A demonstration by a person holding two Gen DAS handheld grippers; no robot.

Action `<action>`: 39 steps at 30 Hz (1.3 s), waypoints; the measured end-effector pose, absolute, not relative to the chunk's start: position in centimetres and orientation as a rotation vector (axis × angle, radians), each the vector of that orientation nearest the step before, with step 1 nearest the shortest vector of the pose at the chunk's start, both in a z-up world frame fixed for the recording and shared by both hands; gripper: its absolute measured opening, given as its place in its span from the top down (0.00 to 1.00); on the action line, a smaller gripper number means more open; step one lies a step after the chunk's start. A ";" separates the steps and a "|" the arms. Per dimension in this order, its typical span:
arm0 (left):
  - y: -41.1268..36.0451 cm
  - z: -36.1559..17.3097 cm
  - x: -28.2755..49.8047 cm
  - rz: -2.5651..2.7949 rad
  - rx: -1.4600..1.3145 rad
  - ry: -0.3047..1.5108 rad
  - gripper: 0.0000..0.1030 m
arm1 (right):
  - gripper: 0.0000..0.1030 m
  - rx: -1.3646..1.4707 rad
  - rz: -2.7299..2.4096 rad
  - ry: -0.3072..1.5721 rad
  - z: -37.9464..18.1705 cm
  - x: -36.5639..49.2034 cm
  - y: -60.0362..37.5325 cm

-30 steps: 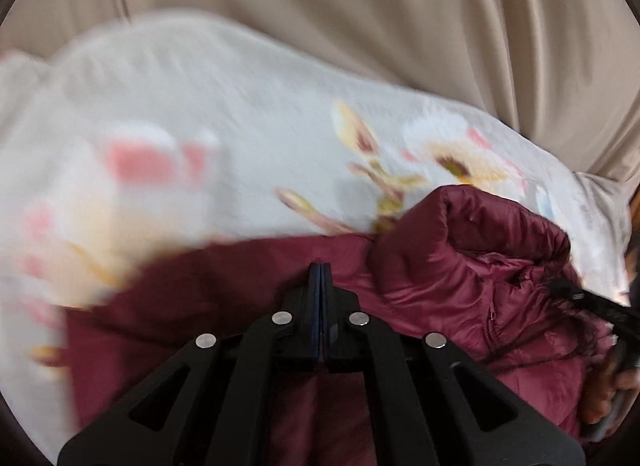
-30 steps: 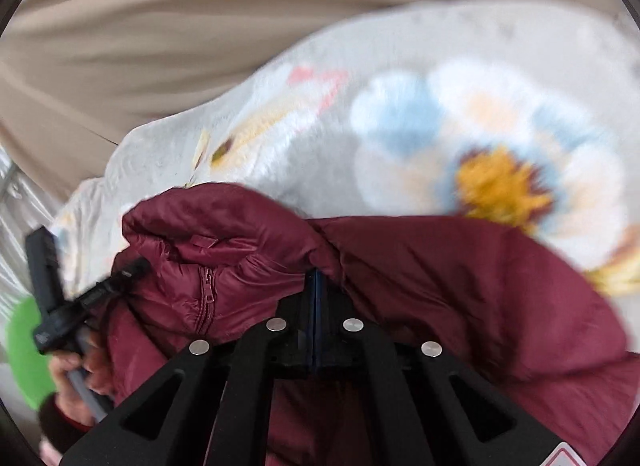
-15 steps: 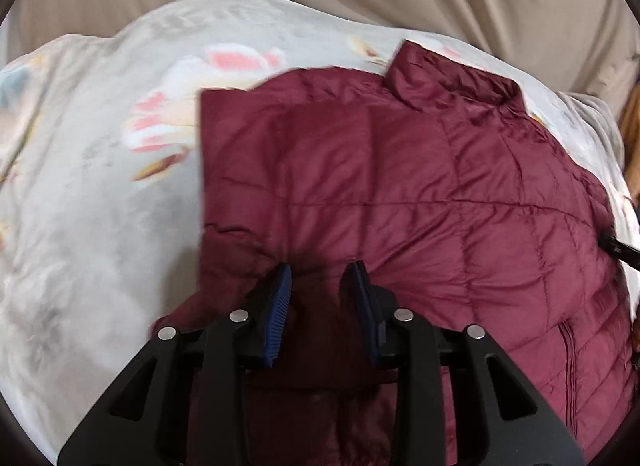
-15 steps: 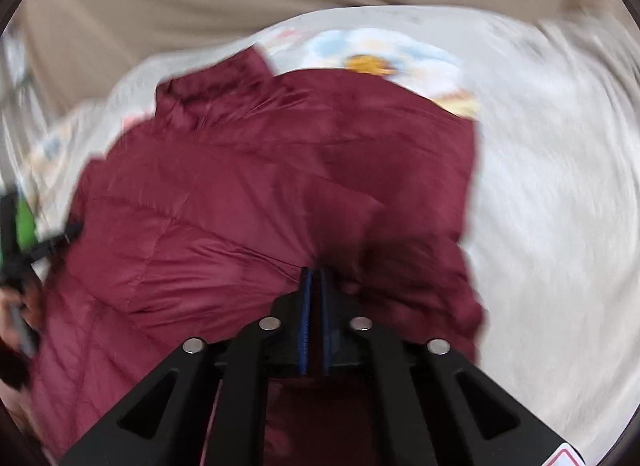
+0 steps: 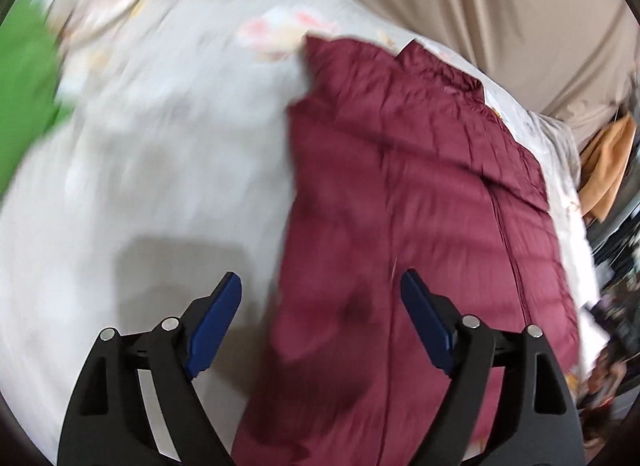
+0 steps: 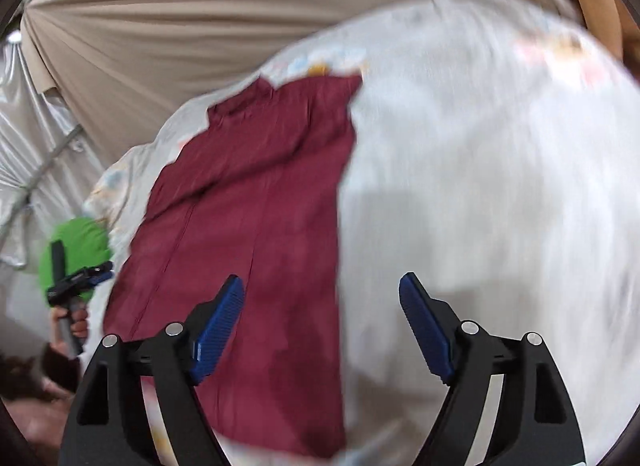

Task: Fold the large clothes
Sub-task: 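Grasp the folded jacket hem with both tools and lift it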

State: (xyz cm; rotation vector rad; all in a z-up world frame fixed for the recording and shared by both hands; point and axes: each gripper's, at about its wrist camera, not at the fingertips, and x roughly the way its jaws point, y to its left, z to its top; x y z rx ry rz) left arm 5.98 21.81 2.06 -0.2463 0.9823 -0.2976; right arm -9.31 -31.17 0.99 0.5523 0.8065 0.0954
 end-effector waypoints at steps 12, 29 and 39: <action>22.0 -0.4 -0.4 -0.400 -0.402 1.001 0.58 | 0.36 0.573 0.155 0.767 -1.3 -11.9 -24.8; 25.1 15.8 -7.5 -0.527 -0.503 0.460 0.95 | 0.96 0.524 0.197 0.189 13.9 -19.4 -25.3; 18.5 17.4 6.8 -0.337 -0.303 0.546 0.95 | 0.96 0.586 0.142 0.276 16.6 -5.9 -30.5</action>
